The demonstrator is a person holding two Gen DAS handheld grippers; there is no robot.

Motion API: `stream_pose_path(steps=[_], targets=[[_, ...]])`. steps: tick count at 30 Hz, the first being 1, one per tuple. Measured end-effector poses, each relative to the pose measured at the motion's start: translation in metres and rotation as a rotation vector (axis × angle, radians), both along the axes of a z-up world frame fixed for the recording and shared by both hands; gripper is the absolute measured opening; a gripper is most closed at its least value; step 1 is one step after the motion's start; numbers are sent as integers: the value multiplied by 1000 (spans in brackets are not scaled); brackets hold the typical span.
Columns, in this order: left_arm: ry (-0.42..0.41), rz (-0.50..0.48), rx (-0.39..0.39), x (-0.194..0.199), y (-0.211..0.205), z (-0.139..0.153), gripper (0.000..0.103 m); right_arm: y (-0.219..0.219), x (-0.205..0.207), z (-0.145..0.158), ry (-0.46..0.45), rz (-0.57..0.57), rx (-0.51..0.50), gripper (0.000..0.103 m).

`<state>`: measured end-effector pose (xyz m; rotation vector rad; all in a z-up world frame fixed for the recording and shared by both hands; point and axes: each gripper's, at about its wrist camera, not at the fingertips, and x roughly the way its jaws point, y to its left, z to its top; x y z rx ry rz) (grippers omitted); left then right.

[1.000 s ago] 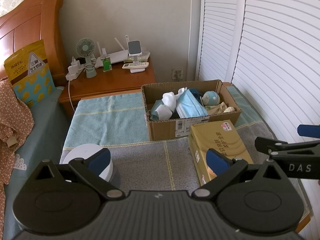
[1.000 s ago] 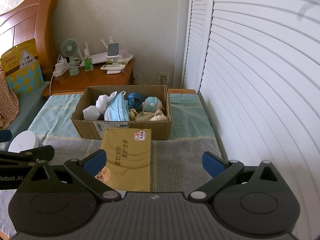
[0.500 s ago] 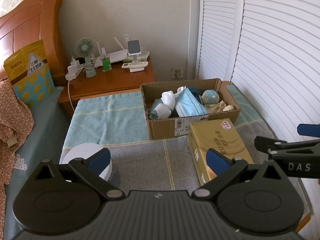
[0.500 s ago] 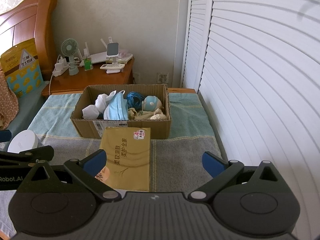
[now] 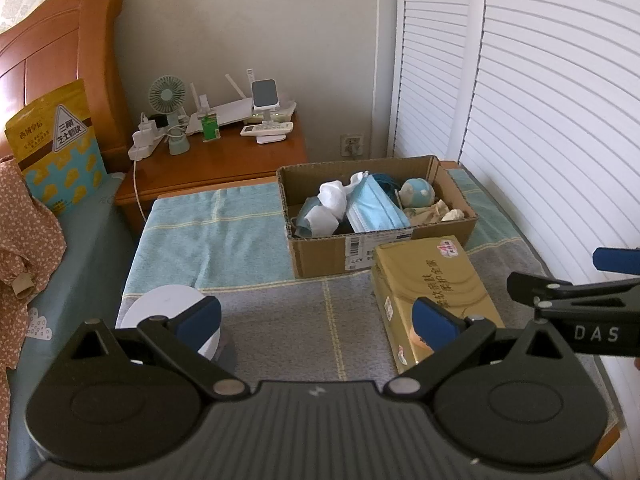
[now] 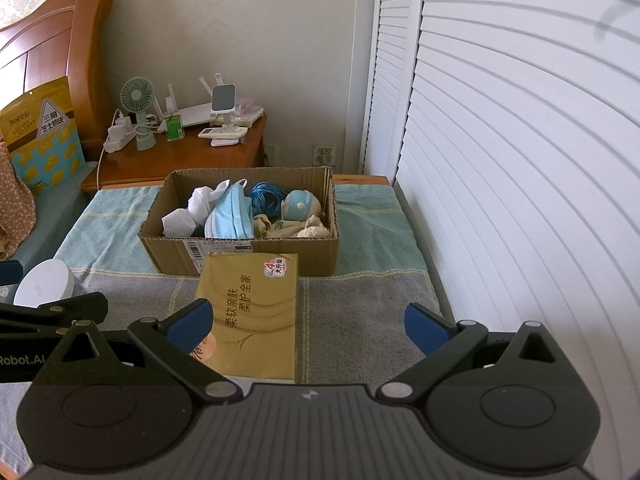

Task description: Organize soft objects

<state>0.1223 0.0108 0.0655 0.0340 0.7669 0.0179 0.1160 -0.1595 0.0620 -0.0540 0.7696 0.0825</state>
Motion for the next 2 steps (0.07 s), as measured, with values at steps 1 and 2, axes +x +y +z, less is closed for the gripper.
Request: stream_pose_path(steps=[1,2], targets=[[0,-2,-1,0,0,0,101,0,0,0,1,0,0,103],[1,-3,-1,0,-1,0,101,0,0,0,0,-1,0,103]])
